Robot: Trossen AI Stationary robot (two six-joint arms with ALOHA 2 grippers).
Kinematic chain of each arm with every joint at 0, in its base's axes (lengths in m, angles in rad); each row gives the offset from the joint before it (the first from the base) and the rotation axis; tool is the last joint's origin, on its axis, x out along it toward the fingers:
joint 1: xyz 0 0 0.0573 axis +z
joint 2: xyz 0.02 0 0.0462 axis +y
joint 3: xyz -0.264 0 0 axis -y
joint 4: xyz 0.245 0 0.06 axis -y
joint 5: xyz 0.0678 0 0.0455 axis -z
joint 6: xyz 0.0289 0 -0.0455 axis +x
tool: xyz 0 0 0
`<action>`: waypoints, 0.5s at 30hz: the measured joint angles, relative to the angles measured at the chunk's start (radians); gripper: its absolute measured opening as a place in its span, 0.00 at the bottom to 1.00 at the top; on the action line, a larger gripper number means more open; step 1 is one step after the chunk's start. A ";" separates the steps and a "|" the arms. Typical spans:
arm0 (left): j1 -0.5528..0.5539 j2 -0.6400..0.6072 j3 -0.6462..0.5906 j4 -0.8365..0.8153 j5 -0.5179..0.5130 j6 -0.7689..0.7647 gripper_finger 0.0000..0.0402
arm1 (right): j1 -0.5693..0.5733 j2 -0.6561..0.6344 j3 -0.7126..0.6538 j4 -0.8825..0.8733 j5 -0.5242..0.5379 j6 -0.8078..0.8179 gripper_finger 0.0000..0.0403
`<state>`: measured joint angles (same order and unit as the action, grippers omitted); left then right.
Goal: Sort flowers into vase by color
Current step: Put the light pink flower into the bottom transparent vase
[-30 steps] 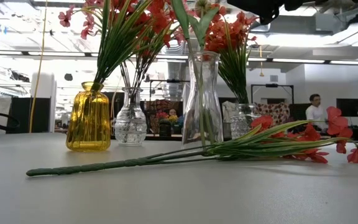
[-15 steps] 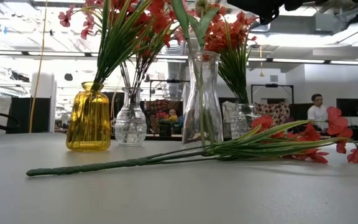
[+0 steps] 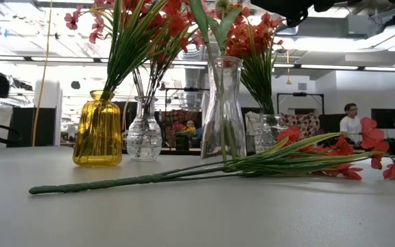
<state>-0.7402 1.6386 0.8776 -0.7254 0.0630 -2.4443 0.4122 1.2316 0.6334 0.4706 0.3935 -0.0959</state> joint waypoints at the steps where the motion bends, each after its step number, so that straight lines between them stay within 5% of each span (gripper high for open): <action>1: 0.003 0.000 0.000 0.001 -0.022 0.011 0.35 | 0.000 0.000 0.000 0.000 0.000 0.000 0.57; 7: 0.013 -0.001 0.000 -0.001 -0.133 0.064 0.35 | 0.000 0.000 0.000 0.000 0.000 0.000 0.57; 15: 0.020 -0.001 0.000 -0.001 -0.140 0.081 0.35 | 0.000 0.000 0.000 0.000 0.000 0.000 0.57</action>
<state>-0.7199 1.6375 0.8780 -0.7269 -0.0774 -2.3631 0.4122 1.2316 0.6334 0.4706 0.3935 -0.0959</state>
